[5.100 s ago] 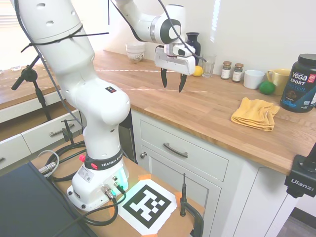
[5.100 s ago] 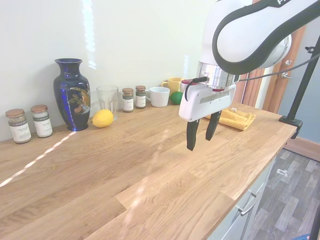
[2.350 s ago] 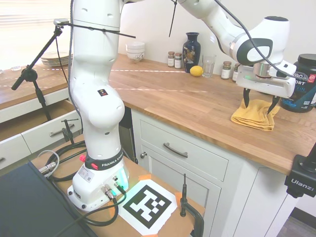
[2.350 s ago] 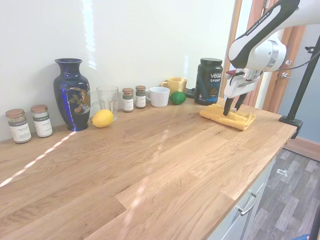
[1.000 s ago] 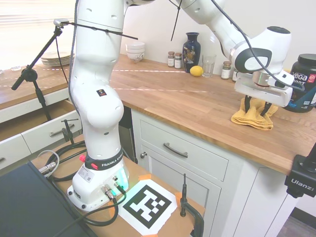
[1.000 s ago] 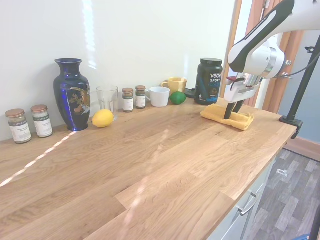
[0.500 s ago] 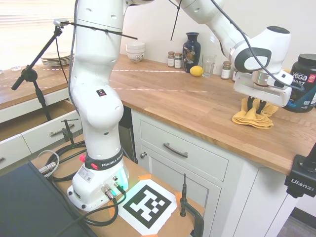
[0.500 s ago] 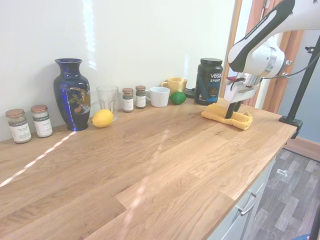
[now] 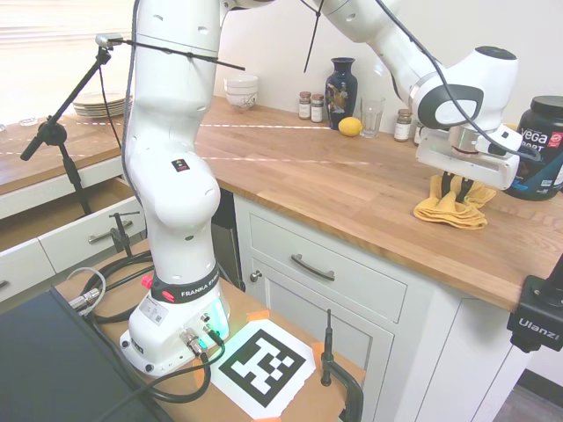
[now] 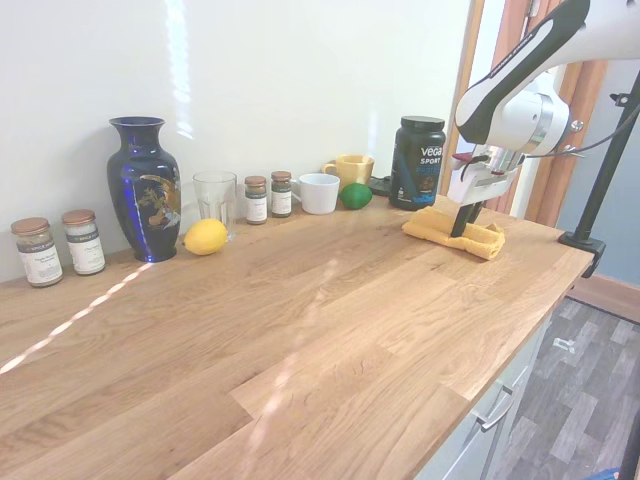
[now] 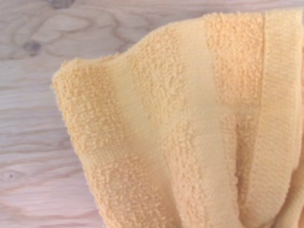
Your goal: Wipe the counter
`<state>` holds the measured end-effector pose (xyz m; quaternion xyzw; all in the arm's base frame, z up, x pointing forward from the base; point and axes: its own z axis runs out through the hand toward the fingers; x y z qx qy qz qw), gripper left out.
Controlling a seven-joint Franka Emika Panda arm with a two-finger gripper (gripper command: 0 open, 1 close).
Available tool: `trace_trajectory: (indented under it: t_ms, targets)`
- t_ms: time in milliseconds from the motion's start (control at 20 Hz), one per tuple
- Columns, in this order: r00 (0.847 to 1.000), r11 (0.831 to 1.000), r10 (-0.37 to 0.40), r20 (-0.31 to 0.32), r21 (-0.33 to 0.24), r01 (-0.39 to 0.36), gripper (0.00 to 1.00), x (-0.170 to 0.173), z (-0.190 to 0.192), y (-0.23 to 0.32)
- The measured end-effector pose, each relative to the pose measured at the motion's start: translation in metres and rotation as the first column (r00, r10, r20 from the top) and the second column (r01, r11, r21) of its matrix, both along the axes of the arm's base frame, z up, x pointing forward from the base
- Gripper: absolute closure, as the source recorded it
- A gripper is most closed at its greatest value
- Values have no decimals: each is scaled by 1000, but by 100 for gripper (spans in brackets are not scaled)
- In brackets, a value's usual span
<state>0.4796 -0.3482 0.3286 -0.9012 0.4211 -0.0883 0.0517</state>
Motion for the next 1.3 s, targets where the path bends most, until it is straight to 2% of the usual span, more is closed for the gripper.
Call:
trace_trajectory:
  t_ms: [200, 650, 1300]
  targets:
    - [1000, 1000, 18, 2, 8, -18, 100, 8, 0, 24]
    - [998, 998, 64, 26, 9, -65, 100, 19, -3, 146]
    - [991, 992, 126, 54, 8, -126, 100, 27, -6, 366]
